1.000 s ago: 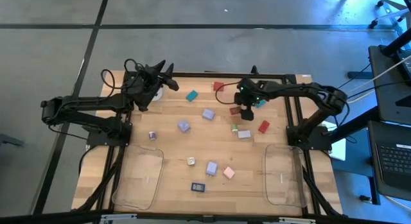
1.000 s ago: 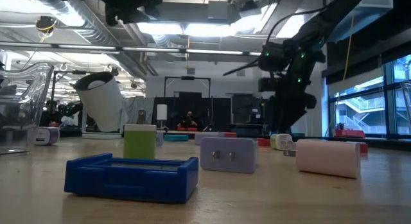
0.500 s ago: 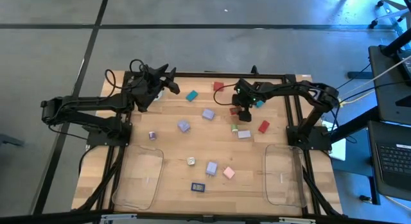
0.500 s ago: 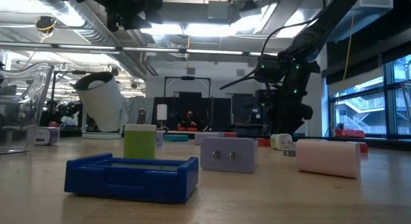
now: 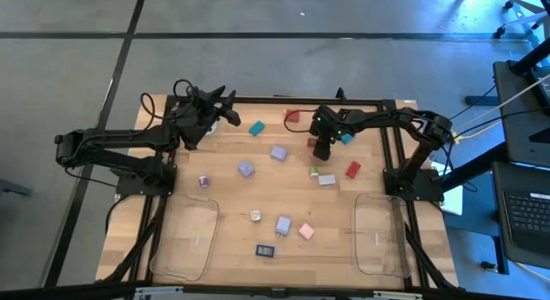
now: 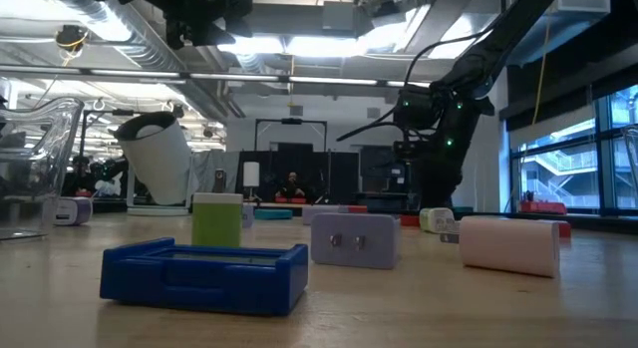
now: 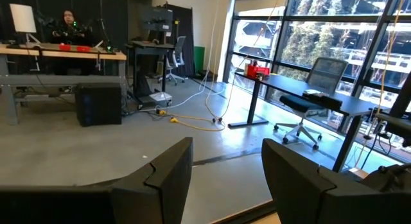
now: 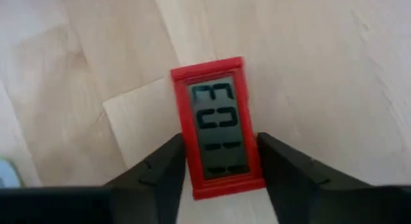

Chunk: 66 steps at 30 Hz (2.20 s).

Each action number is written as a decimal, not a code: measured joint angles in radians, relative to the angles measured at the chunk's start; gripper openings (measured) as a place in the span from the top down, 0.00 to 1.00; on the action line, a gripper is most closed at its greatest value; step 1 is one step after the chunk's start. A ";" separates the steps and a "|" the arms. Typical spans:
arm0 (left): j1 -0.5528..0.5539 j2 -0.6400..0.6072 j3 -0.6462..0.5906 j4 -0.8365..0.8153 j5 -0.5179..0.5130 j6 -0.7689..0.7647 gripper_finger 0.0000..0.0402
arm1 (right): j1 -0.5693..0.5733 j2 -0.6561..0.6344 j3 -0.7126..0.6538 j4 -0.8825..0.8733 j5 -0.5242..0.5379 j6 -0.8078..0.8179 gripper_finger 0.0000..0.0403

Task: Pick & Place Office items
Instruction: Put the left orange timer into the right transparent bin

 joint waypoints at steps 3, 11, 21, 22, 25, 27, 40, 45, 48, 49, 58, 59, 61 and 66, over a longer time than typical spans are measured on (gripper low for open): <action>0.000 0.000 0.000 0.000 0.000 0.000 0.55 | 0.000 0.000 0.000 0.000 -0.002 0.046 0.62; -0.006 0.000 0.000 -0.001 0.000 0.000 0.55 | 0.000 0.000 -0.005 0.070 0.006 0.217 0.61; -0.008 0.000 0.000 -0.024 0.000 0.001 0.55 | 0.002 -0.015 -0.007 0.322 0.028 0.528 0.62; -0.008 0.000 0.000 -0.027 0.000 0.001 0.55 | 0.002 -0.019 -0.007 0.355 0.022 0.554 0.62; -0.008 0.000 0.000 -0.030 0.000 0.001 0.55 | 0.004 -0.034 -0.007 0.450 -0.015 0.624 0.62; -0.008 0.000 0.000 -0.030 0.000 0.001 0.55 | 0.012 -0.047 -0.007 0.507 -0.030 0.648 0.62; -0.008 0.000 0.000 -0.106 0.138 0.001 0.55 | 0.124 -0.188 -0.005 0.938 0.064 0.667 0.62; -0.008 0.000 0.000 -0.158 0.136 0.001 0.55 | 0.178 -0.223 -0.004 1.048 0.118 0.639 0.62; -0.008 0.000 0.000 -0.156 0.136 0.001 0.55 | 0.208 -0.230 -0.004 1.076 0.144 0.616 0.62; -0.008 0.000 0.000 -0.156 0.132 0.001 0.55 | 0.216 -0.231 -0.004 1.082 0.153 0.609 0.62; -0.006 0.000 0.000 -0.152 0.123 0.037 0.55 | 0.254 -0.232 -0.004 1.084 0.197 0.595 0.61; -0.006 0.000 0.000 -0.152 0.123 0.037 0.55 | 0.256 -0.232 -0.004 1.084 0.189 0.596 0.61; -0.006 0.000 0.000 -0.152 0.123 0.037 0.55 | 0.257 -0.232 -0.004 1.080 0.161 0.600 0.61; -0.006 0.000 0.000 -0.159 0.123 0.036 0.55 | 0.257 -0.236 -0.004 1.077 0.031 0.703 0.61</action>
